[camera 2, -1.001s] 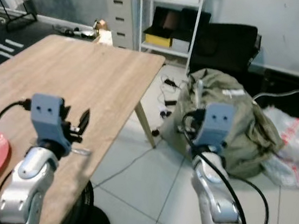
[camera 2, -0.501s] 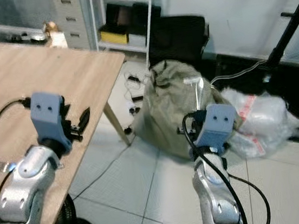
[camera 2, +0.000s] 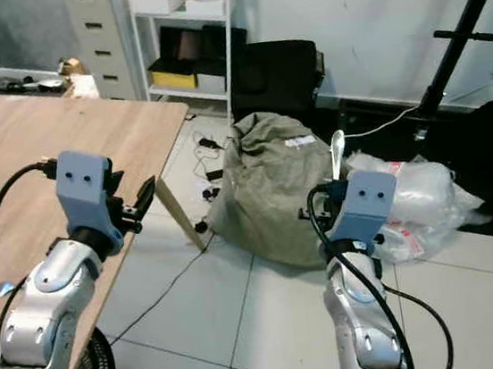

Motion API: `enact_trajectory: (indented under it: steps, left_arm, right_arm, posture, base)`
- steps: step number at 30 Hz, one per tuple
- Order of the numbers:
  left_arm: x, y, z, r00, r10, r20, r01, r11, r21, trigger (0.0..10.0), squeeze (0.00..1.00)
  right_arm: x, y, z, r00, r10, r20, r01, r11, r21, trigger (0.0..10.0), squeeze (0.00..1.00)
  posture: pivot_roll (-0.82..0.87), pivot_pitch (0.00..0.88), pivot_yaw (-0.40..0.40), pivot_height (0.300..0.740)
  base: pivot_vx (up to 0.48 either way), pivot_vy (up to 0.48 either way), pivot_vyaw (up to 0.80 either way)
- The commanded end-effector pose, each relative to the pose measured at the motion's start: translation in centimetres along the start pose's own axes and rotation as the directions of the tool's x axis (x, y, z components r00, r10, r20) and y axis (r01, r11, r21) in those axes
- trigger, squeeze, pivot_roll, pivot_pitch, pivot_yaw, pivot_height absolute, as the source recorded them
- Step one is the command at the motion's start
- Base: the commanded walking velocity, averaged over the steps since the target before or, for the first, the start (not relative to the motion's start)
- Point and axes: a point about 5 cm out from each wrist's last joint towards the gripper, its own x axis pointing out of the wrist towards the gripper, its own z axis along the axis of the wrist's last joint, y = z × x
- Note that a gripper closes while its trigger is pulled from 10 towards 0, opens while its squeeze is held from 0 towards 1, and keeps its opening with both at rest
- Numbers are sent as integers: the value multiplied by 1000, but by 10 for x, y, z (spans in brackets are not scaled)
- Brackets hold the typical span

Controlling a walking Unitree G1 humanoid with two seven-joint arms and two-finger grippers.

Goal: Setting the table

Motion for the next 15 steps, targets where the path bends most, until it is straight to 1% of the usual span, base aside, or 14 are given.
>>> enact_trajectory:
  steps: [1, 7, 15]
  left_arm:
    - [-1, 0, -5, 1000, 3, -23, -3, 1000, 0, 10000, 0]
    - [0, 0, -5, 1000, 4, -23, -4, 1000, -1, 10000, 0]
    - [-1, 0, -5, 1000, 6, -23, -6, 1000, -2, 10000, 0]
  right_arm:
    - [-1, -1, -1, 1000, -5, -4, 5, 1000, -1, 10000, 0]
    - [0, -2, -1, 1000, -6, -5, 6, 1000, -2, 10000, 0]
    - [-1, -1, -1, 1000, -6, -5, 6, 1000, -2, 10000, 0]
  posture:
    - [-45, 55, 54, 740]
    - [-45, 56, 53, 740]
    - [-45, 58, 53, 740]
  base:
    - [0, 0, -800]
    - [0, 0, -800]
    - [0, 0, 0]
